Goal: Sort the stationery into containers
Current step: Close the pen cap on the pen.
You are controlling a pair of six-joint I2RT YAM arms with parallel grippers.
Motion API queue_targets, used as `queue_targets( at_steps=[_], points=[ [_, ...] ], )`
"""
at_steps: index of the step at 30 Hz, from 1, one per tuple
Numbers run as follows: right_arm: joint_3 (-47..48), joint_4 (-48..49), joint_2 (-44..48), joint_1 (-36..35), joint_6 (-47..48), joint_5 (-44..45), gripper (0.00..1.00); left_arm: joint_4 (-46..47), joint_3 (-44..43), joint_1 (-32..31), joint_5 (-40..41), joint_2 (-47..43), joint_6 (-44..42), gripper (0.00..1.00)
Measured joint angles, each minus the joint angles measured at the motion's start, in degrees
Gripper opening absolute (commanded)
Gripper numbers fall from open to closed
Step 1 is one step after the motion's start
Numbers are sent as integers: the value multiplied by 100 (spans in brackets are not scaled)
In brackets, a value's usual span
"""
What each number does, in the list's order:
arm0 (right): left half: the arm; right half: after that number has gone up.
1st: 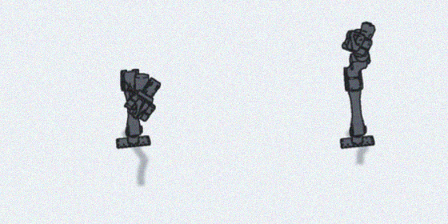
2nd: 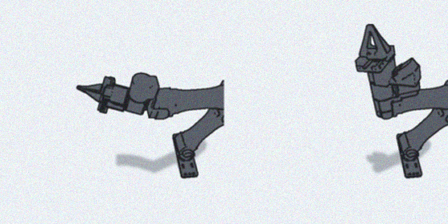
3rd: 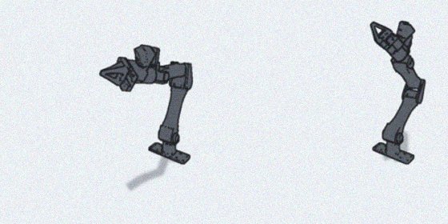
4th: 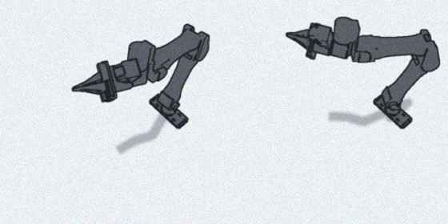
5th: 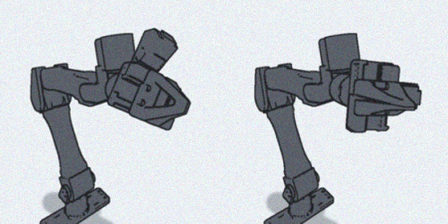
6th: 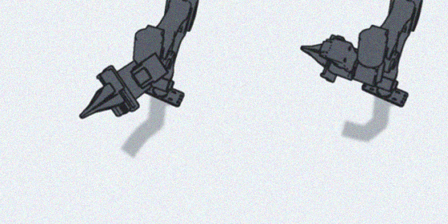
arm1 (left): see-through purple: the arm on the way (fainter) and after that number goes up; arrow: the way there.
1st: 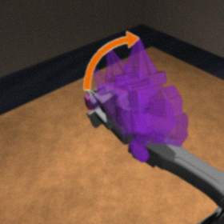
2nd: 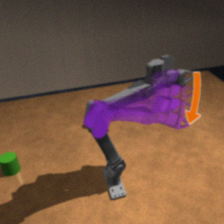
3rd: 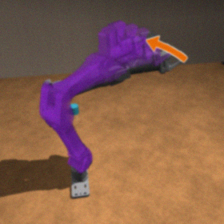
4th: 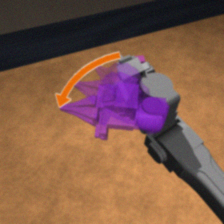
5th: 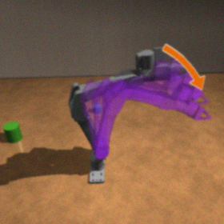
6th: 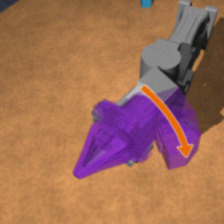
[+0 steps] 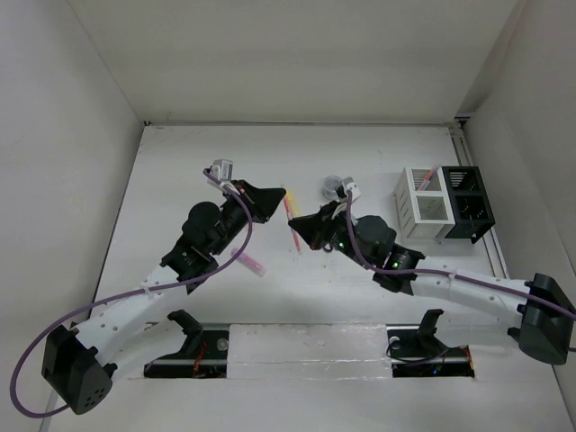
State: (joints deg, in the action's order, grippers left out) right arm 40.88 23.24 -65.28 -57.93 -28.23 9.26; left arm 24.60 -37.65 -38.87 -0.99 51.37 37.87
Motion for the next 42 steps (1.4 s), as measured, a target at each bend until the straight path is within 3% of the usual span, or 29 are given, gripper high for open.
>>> queue_targets(
  at_steps=[22, 42],
  points=[
    [140, 955, -501, 17, -627, 479, 0, 702, 208, 28, 179, 22, 46, 0],
    [793, 446, -1001, 957, -994, -1729, 0, 1305, 566, -13, 627, -72, -319, 0]
  ],
)
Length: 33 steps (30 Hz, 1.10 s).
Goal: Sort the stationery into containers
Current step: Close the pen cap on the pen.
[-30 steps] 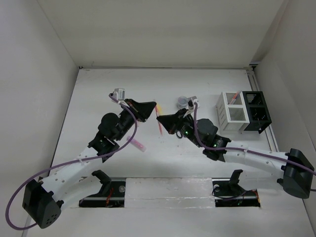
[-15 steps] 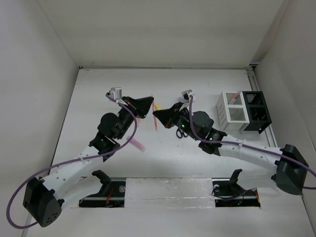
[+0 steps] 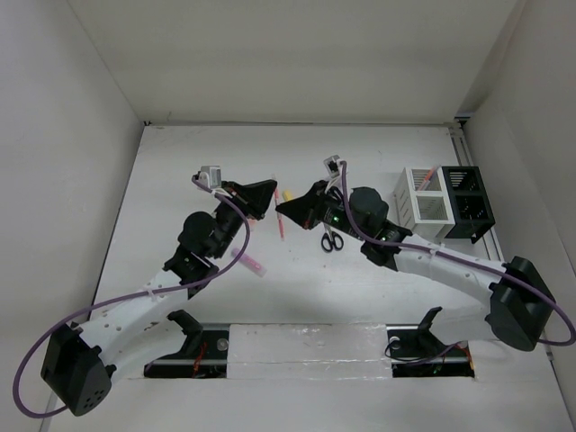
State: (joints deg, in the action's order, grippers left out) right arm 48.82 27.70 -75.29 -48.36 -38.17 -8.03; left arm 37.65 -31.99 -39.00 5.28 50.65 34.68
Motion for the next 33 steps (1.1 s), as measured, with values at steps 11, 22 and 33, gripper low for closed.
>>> queue_targets(
  at_steps=[11, 22, 33],
  points=[
    [24, 146, -59, 168, -286, -492, 0, 76, 17, 0, -70, -42, -24, 0],
    [59, 140, -59, 186, -328, -557, 0, 127, 52, 0, -72, -92, -28, 0],
    [140, 131, -59, 186, -308, -627, 0, 149, 57, 0, -52, -181, -28, 0]
  ],
)
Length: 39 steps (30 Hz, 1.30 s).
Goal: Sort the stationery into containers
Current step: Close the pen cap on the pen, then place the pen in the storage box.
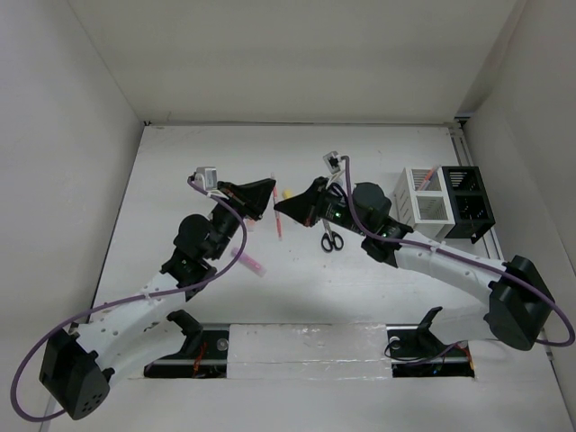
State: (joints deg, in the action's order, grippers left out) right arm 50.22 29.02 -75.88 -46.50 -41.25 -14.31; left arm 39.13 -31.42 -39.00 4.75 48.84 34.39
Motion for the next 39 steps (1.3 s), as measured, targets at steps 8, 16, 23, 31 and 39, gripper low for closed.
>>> queue_targets(
  at_steps=[8, 16, 23, 31, 39],
  points=[
    [0, 481, -83, -9, 267, 63, 0, -994, -734, -2, 55, 39, 2, 14],
    [57, 920, -87, -7, 675, 623, 0, -1814, -804, -184, -363, -131, 72, 43],
    [118, 992, -90, -20, 992, 863, 0, -2570, -1130, -192, -424, -568, 39, 67],
    [-168, 1097, 160, 348, 2267, 1261, 0, -4236, -2229, -195, 472, -879, 4, 100],
    [-1375, 1517, 1342, 1641, 4120, 1410, 0, -6618, -3134, -192, 2149, -48, -59, 100]
  ],
)
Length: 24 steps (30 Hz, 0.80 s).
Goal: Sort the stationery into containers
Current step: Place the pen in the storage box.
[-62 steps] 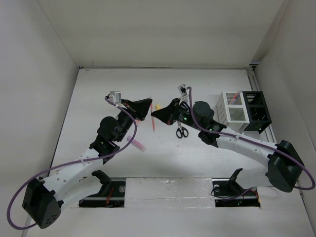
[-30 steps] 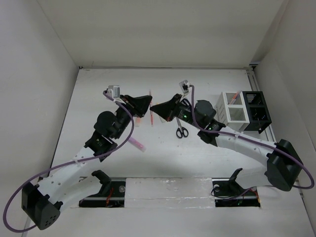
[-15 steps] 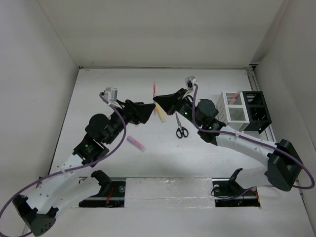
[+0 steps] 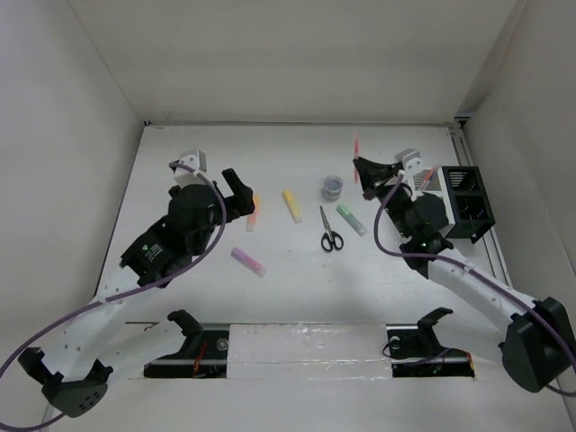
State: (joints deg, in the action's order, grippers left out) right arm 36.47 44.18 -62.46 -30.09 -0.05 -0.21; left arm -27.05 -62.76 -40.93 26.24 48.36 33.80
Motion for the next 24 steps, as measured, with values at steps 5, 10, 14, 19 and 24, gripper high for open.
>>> queue_targets(
  at_steps=[5, 10, 14, 19, 24],
  points=[
    [-601, -2, 651, 1010, 286, 378, 0, -476, 708, 0, 155, 157, -173, 100],
    [-706, -24, 691, 2181, 291, 468, 0, -509, 748, 0, 96, 52, -319, 100],
    [-581, -15, 256, 3132, 131, 127, 0, -472, 756, 0, 42, -131, -365, 100],
    [-372, 11, -501, 3825, -92, -376, 0, -415, 782, 0, -7, -308, -396, 100],
    [-197, 98, -1169, 4017, -260, -761, 0, -372, 796, 0, -85, -398, -444, 100]
  ],
)
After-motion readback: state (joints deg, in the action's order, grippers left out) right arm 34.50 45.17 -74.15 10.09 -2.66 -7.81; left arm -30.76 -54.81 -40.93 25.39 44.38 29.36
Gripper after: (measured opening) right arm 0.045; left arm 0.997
